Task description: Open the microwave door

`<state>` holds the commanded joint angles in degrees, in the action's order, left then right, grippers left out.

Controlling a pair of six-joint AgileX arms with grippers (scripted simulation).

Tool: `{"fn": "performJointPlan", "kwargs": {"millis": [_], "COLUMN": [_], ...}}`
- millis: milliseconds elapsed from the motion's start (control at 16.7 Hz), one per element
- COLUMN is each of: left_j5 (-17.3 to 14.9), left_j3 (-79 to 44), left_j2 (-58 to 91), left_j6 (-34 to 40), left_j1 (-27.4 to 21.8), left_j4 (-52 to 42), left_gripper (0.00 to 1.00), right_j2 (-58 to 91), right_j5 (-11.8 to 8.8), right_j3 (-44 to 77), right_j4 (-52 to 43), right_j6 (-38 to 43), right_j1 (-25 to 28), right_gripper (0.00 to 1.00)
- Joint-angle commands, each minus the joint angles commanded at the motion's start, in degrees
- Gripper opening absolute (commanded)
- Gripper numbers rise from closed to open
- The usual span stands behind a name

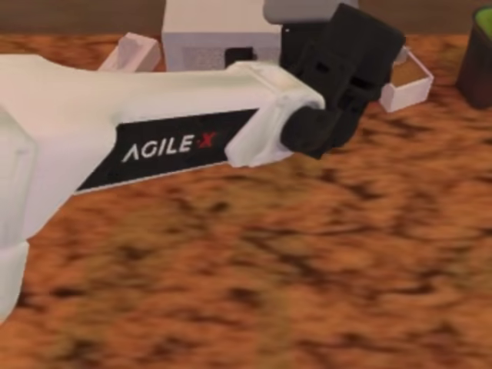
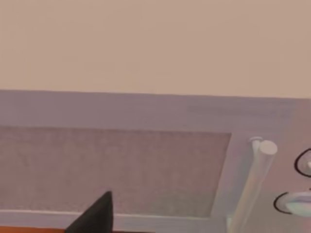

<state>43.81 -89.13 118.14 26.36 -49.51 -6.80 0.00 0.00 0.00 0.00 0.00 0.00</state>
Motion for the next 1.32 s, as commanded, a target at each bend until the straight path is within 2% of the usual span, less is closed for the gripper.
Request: {"fn": "performJointPlan", "kwargs": {"millis": [360, 780, 1020, 1320], "left_j5": [-0.51, -5.16, -5.46, -5.46], "left_j3": [-0.70, -11.29, -11.86, -11.86], "left_j2": [0.85, 12.18, 12.77, 12.77], "left_j6": [-0.46, -4.56, -4.81, -4.81], "left_j1": [0.64, 6.01, 6.35, 6.35], "left_j4": [0.40, 3.84, 4.04, 4.04], "left_gripper": [1.00, 1.00, 1.00, 0.62], "right_j2": [0.00, 0.00, 0.00, 0.00], "right_j5": [0.00, 0.00, 0.00, 0.00], "right_j3": [0.00, 0.00, 0.00, 0.00], "right_j4": [0.00, 0.00, 0.00, 0.00], "right_j6": [0.00, 0.00, 0.00, 0.00], "right_j1": [0.00, 0.00, 0.00, 0.00], "right_gripper": [1.00, 1.00, 1.00, 1.00]}}
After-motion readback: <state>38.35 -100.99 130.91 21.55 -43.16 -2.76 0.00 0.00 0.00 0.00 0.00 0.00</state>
